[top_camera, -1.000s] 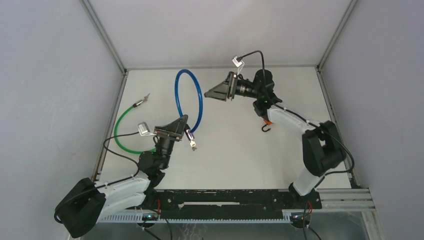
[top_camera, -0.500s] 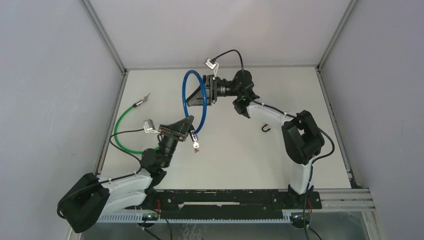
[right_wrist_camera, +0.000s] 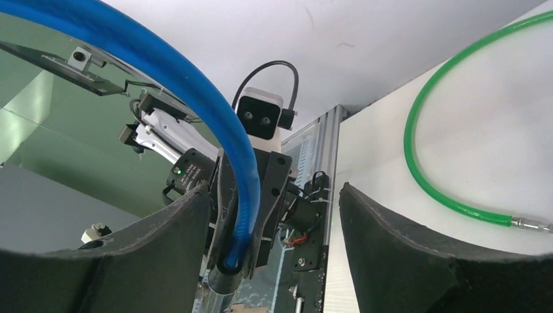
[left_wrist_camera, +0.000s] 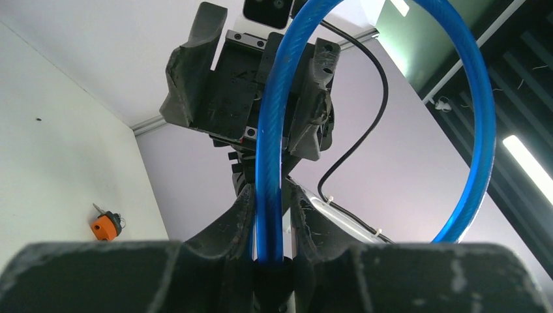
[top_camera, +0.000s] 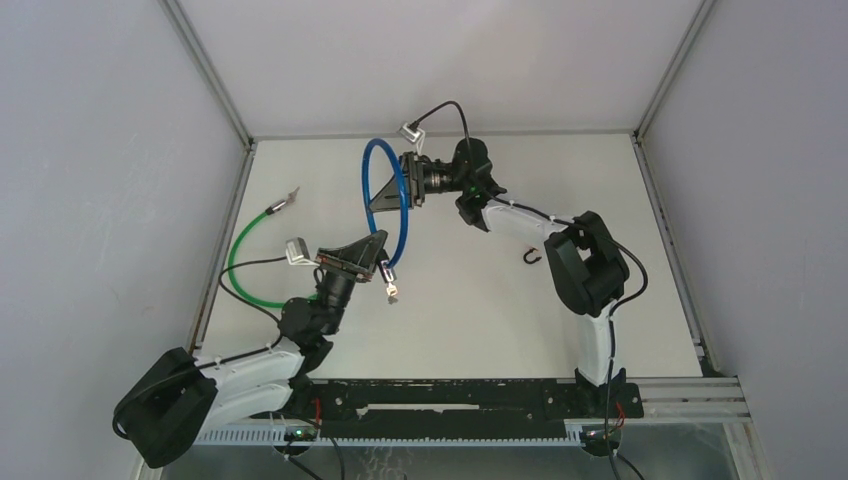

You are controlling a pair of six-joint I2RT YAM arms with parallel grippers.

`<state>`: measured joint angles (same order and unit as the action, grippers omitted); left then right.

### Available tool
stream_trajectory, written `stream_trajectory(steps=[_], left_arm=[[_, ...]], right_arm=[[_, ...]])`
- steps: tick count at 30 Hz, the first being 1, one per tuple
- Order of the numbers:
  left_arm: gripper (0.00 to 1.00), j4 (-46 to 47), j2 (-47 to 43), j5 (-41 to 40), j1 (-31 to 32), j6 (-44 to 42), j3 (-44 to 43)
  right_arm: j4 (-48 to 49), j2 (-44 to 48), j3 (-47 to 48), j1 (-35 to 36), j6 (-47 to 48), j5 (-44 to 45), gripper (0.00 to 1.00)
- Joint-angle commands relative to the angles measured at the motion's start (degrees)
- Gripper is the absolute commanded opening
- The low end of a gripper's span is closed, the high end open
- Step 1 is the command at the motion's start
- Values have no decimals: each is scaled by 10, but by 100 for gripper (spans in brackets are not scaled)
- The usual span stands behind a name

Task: Lock with the key
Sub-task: Lock the lock.

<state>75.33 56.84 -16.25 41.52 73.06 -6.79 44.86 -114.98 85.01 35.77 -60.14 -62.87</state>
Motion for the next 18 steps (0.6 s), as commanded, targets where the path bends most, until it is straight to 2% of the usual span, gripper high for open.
stream_trajectory(steps=[1, 5, 8, 13, 14, 16, 18], left_arm=[[0, 49, -14, 6, 2, 6, -31], [0, 49, -5, 11, 1, 12, -33], [0, 49, -2, 11, 2, 16, -34], [0, 48, -7, 12, 2, 14, -32], [0, 48, -6, 12, 2, 16, -32], [0, 48, -3, 14, 2, 22, -31], [0, 48, -2, 15, 1, 28, -30]], right_arm=[[2, 10, 25, 6, 19, 1, 77], [-16, -4, 57, 16, 20, -3, 70], [-31, -14, 80, 21, 21, -6, 60], [-24, -24, 87, 19, 7, -3, 31], [-18, -25, 88, 19, 3, -2, 23], [-16, -25, 89, 20, -1, -3, 1], [-20, -22, 88, 22, 1, -8, 0]])
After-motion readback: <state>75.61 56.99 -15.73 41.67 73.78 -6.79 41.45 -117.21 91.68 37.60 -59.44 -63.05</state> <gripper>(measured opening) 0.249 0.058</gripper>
